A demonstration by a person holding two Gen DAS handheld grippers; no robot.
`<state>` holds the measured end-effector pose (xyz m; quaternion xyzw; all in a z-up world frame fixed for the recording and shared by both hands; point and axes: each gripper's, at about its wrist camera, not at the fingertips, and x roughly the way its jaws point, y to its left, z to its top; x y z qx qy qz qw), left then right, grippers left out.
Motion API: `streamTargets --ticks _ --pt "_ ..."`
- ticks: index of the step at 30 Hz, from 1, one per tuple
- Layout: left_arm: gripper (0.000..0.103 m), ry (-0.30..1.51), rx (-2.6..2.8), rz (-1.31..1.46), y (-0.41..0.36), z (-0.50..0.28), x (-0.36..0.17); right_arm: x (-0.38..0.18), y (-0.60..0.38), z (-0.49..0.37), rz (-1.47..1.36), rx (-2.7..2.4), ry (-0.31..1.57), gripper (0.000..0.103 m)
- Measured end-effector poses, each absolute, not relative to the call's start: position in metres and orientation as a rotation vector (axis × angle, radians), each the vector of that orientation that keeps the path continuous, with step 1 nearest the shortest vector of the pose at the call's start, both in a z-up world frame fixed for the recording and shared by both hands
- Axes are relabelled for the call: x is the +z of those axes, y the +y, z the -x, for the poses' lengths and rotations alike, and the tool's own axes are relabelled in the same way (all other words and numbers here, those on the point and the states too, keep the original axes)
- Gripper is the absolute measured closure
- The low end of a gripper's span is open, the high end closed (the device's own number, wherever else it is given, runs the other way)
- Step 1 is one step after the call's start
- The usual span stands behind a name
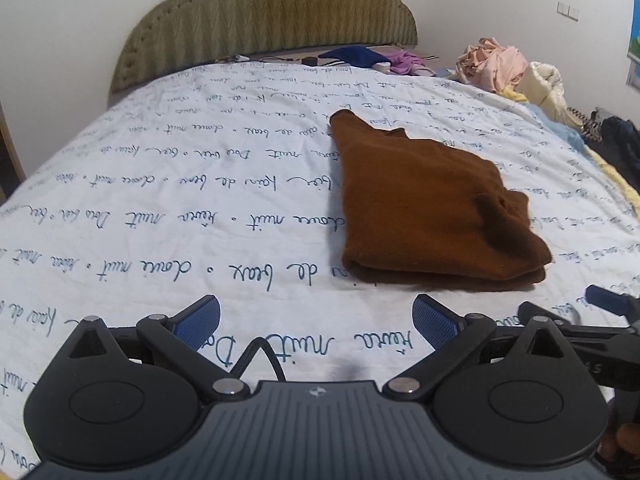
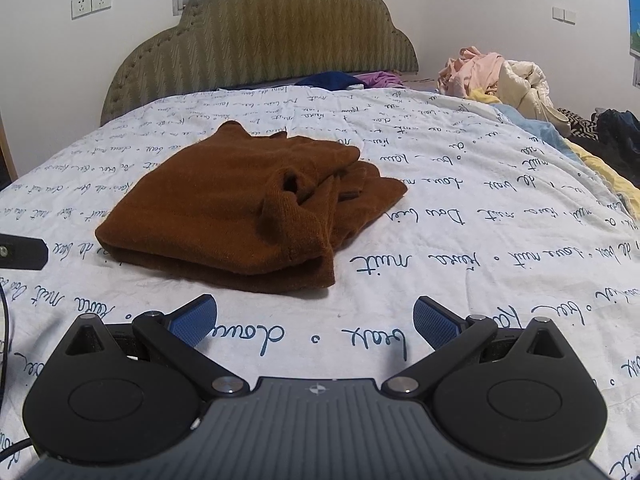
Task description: Fold small clothes
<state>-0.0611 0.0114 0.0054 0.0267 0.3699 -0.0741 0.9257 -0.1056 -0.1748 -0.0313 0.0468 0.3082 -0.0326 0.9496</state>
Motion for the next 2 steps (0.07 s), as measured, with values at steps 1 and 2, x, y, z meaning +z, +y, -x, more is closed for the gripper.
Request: streamTargets --ticks 1,2 --pt "0.0 0.76 -0.148 -0.059 0.011 0.0609 0.005 -0.0306 -0.175 0.1062 -0.098 -0.064 0.626 0.0" --pt "0.0 0.763 -0.147 -0.061 0.0115 0.0599 0.0044 -0.03 -0.1754 0.1064 -0.1 -0.062 0.625 0.0"
